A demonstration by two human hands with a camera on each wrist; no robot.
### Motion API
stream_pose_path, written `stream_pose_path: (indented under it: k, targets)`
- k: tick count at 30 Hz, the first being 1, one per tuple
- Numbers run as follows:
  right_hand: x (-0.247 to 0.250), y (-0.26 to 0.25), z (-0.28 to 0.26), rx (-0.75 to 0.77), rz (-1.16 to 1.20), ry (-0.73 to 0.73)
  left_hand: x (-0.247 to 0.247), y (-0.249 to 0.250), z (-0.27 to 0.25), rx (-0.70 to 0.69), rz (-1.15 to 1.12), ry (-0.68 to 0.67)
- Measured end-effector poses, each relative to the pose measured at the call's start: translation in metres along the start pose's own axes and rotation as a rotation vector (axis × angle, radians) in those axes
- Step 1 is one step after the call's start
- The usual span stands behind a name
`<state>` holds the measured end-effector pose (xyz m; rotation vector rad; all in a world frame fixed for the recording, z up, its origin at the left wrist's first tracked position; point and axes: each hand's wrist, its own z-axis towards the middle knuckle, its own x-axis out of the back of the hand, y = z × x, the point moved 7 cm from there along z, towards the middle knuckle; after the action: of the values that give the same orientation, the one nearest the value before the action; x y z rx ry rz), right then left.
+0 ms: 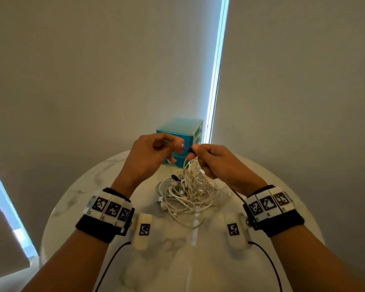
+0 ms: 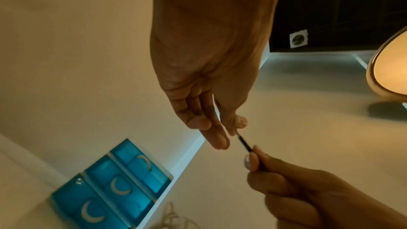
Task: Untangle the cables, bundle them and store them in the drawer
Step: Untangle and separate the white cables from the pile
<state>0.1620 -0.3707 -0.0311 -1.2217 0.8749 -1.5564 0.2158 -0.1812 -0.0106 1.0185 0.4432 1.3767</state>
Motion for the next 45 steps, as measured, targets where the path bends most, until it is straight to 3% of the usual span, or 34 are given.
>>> stream_pose_path:
  k: [3, 6, 8, 10, 14, 17, 20, 22, 24, 29, 34, 40, 42, 45]
  targets:
    - [0.002, 0.018, -0.002, -0.057, 0.195, 0.095, 0.000, -0.036, -0.001, 0.123, 0.301, -0.068]
    - [-0.005, 0.032, 0.001, -0.066, 0.303, 0.130, -0.015, -0.095, -0.011, 0.352, 0.576, -0.353]
    - [-0.008, 0.040, 0.004, -0.081, 0.357, 0.157, -0.026, -0.121, -0.021, 0.488, 0.652, -0.515]
    - [-0.008, 0.049, 0.006, -0.109, 0.444, 0.178, -0.030, -0.130, -0.023, 0.520, 0.654, -0.547]
    - [-0.001, 0.062, 0.011, -0.118, 0.599, 0.236, -0.026, -0.128, -0.012, 0.476, 0.573, -0.485]
    - [0.004, 0.068, 0.016, -0.109, 0.672, 0.275, -0.017, -0.107, 0.001, 0.383, 0.497, -0.256]
    - [0.000, 0.075, 0.016, -0.111, 0.676, 0.271, -0.017, -0.081, 0.011, 0.293, 0.190, -0.058]
    - [-0.004, 0.083, 0.013, -0.128, 0.675, 0.272, -0.029, -0.069, 0.013, 0.266, -0.096, -0.037]
    - [-0.007, 0.087, 0.010, -0.136, 0.640, 0.267, -0.041, -0.063, 0.015, 0.237, -0.239, -0.028]
    - [-0.001, 0.086, 0.006, -0.119, 0.446, 0.262, -0.067, -0.059, 0.006, 0.209, -0.216, -0.122]
    - [0.010, 0.078, 0.000, -0.048, 0.390, 0.368, -0.073, -0.057, -0.001, 0.253, -0.107, -0.235]
    - [0.061, 0.015, 0.001, 0.258, 0.713, 0.502, -0.101, -0.039, -0.031, 0.214, 0.007, -0.711]
    - [0.084, -0.001, -0.002, 0.336, 0.735, 0.543, -0.097, -0.035, -0.028, 0.196, -0.033, -0.696]
    - [0.088, 0.003, -0.005, 0.297, 0.749, 0.536, -0.071, -0.024, -0.009, 0.063, 0.010, -0.450]
